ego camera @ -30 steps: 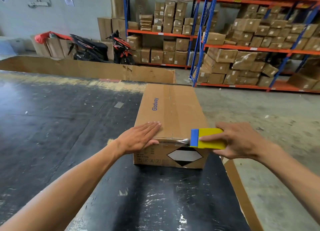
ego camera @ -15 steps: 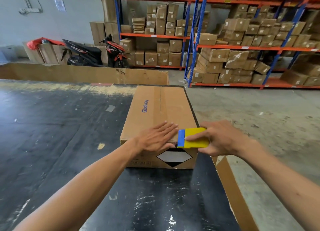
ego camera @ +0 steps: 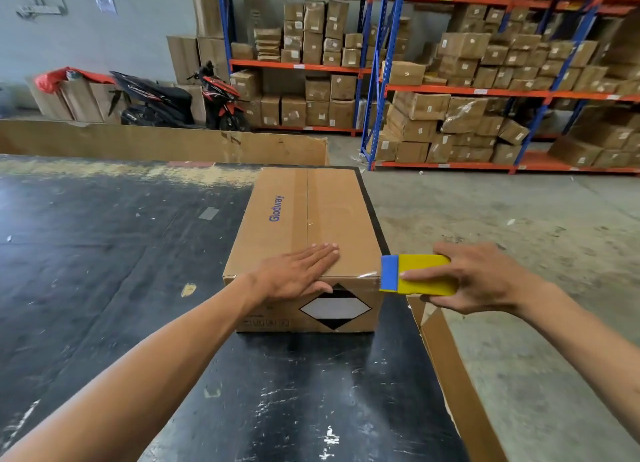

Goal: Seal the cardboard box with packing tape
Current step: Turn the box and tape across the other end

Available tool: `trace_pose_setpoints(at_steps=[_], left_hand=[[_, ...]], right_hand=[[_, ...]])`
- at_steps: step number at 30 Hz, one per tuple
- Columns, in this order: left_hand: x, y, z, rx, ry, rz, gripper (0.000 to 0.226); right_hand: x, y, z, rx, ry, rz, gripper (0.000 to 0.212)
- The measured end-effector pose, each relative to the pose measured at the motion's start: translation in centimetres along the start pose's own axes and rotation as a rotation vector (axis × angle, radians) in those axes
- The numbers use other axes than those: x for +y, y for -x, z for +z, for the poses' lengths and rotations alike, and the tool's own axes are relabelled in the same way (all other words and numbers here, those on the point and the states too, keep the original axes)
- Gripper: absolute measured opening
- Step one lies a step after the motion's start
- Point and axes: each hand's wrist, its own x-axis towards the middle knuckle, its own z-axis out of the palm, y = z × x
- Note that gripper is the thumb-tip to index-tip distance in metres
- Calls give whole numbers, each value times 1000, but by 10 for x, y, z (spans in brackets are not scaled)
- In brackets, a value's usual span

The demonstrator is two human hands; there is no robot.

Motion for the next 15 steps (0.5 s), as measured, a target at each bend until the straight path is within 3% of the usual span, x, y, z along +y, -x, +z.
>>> trace_pose_setpoints(at_steps=[4, 10, 15], left_hand=[[4, -1, 0, -8, 4, -1, 75], [39, -38, -1, 230, -71, -16, 78], [45, -54, 11, 173, -50, -28, 83]], right_hand=[[12, 8, 8, -4, -12, 31, 49], [12, 3, 7, 30, 31, 8, 45], [14, 7, 8, 68, -2, -6, 47]])
